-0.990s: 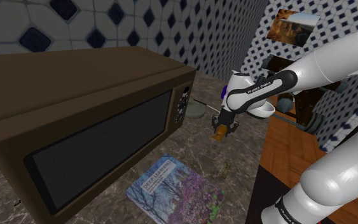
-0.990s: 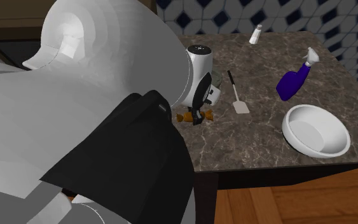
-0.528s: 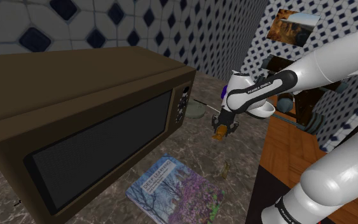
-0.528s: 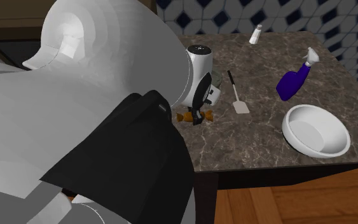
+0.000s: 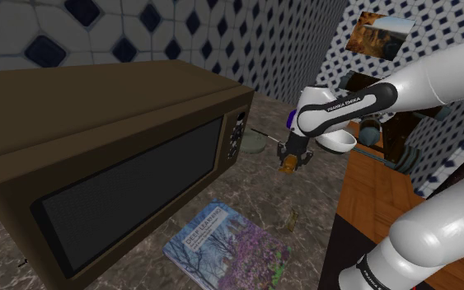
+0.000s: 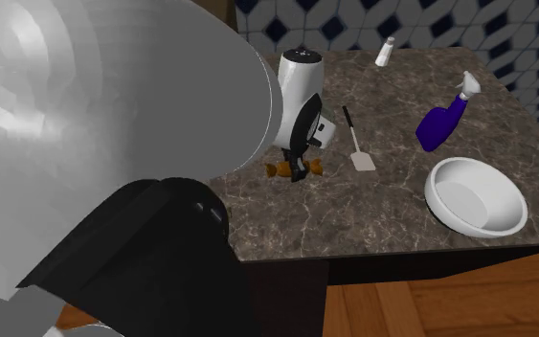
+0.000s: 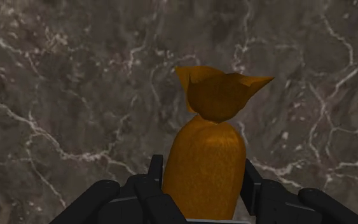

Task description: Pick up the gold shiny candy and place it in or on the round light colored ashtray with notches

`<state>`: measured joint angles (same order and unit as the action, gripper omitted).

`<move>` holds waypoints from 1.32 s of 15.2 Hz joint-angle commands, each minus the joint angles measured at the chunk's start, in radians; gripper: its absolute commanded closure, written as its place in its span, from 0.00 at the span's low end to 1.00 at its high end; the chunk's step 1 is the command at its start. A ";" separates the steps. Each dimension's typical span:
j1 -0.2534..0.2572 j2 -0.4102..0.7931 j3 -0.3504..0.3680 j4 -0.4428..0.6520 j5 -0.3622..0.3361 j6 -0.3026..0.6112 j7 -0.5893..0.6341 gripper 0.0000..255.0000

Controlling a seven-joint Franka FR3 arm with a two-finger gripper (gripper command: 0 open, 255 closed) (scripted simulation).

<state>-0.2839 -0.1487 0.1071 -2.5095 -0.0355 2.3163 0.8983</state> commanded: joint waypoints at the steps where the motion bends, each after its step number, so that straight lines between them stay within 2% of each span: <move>1: 0.001 -0.019 -0.001 0.011 0.004 -0.031 -0.004 1.00; 12: 0.003 -0.104 -0.005 0.081 0.016 -0.185 -0.018 1.00; 20: 0.015 0.207 0.022 0.426 -0.019 -0.222 0.041 1.00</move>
<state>-0.2707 0.0214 0.1270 -2.1312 -0.0503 2.1046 0.9342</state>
